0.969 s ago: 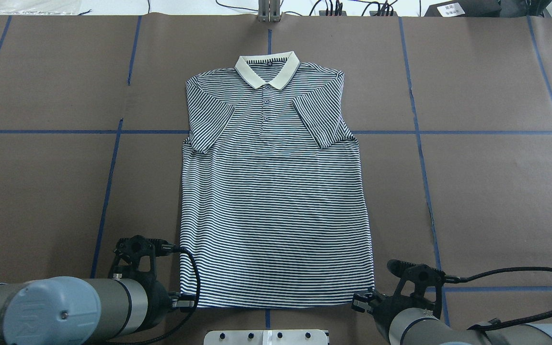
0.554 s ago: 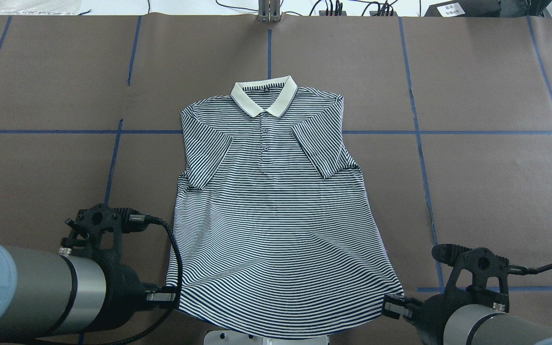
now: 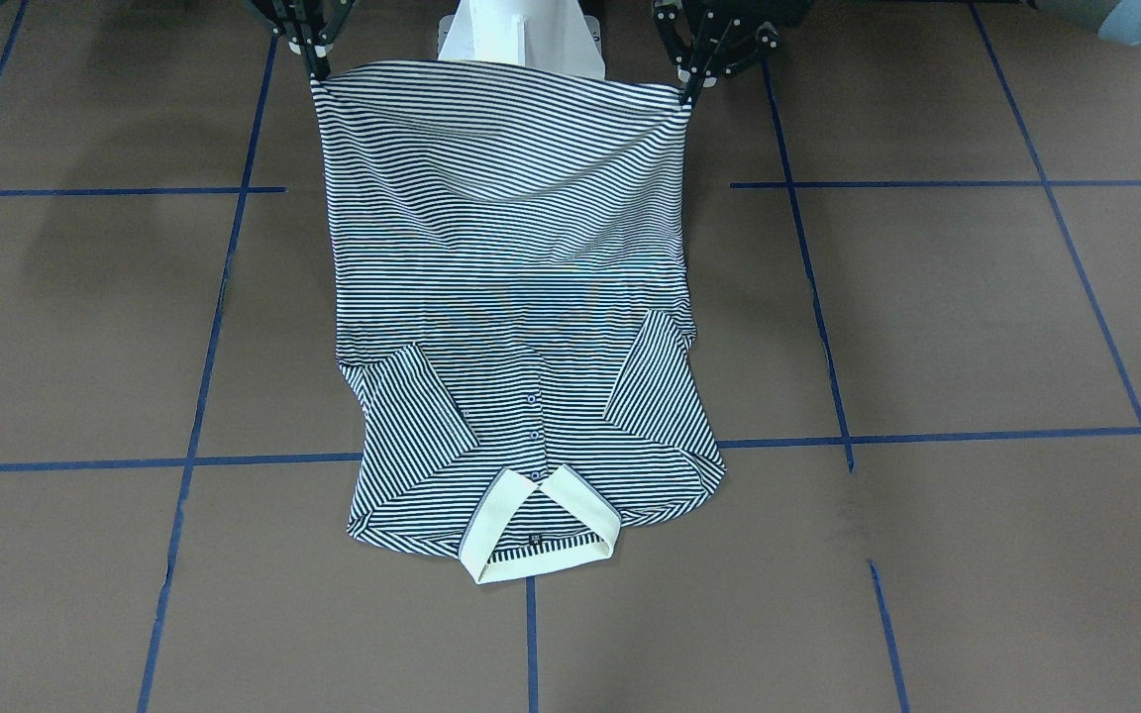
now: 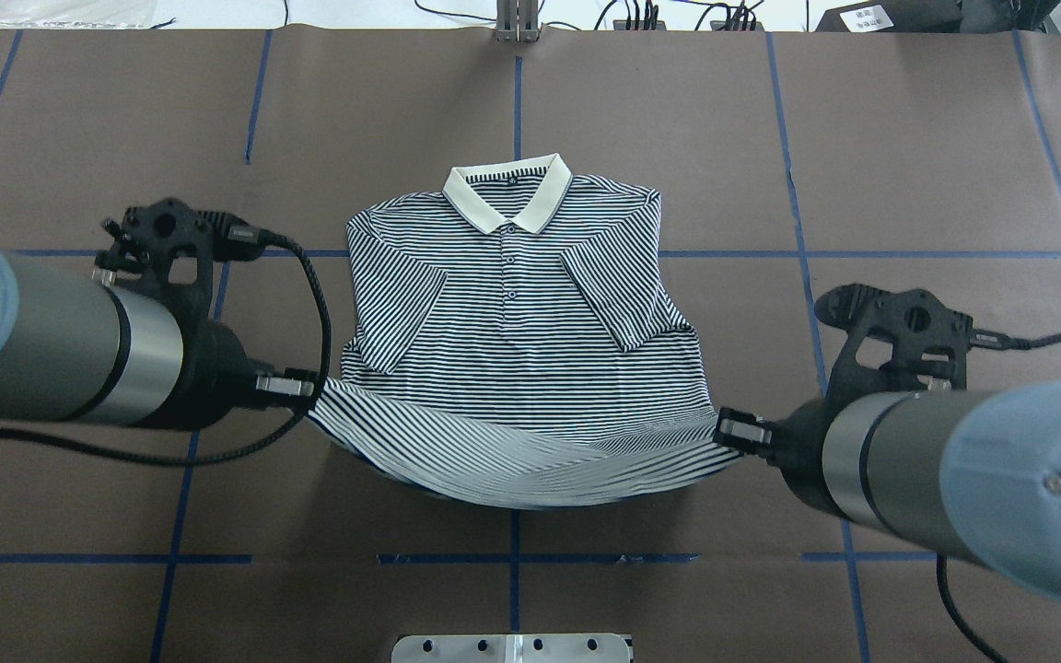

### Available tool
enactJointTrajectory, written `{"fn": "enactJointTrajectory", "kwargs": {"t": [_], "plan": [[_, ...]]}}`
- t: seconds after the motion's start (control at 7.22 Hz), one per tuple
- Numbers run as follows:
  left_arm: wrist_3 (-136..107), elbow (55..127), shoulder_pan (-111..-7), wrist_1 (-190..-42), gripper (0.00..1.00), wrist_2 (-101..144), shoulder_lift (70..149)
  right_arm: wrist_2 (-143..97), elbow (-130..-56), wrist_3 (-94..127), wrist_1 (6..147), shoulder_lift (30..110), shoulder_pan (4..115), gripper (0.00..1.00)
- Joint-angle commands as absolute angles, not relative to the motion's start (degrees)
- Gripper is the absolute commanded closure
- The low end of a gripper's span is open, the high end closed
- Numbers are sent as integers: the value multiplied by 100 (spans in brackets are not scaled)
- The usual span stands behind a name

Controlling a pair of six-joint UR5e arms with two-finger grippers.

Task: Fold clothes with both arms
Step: 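Lift the hem with both grippers and fold it toward the collar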

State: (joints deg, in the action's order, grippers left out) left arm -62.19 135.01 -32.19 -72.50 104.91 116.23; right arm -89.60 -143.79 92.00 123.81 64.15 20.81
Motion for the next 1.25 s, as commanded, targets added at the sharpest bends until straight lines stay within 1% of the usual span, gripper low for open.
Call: {"fn": "enactJointTrajectory", "kwargs": {"t": [0.0, 0.28, 0.55, 0.83, 0.97, 1.11], "plan": [[-5538, 12407, -4093, -7617, 100, 10591, 12004, -9447, -13199, 8553, 11748, 6082, 3309, 100], [-5241, 11230, -4542, -8565, 100, 10582, 12224, -9606, -11602, 8158, 10159, 5925, 3926, 100], [-5221, 9737, -4641, -9802, 100, 10573, 12646, -9598, -9590, 8139, 9041, 5119, 4139, 100], [-5194, 8269, -4737, -10929, 100, 10538, 12961, -9554, -7586, 8104, 7584, 4591, 4280, 100], [-5203, 7783, -4729, -11264, 100, 10512, 13033, -9536, -7098, 8104, 7254, 4475, 4289, 100], [-5194, 7543, -4711, -11381, 100, 10346, 13043, -9536, -7032, 7973, 7208, 4482, 4289, 100]]}}
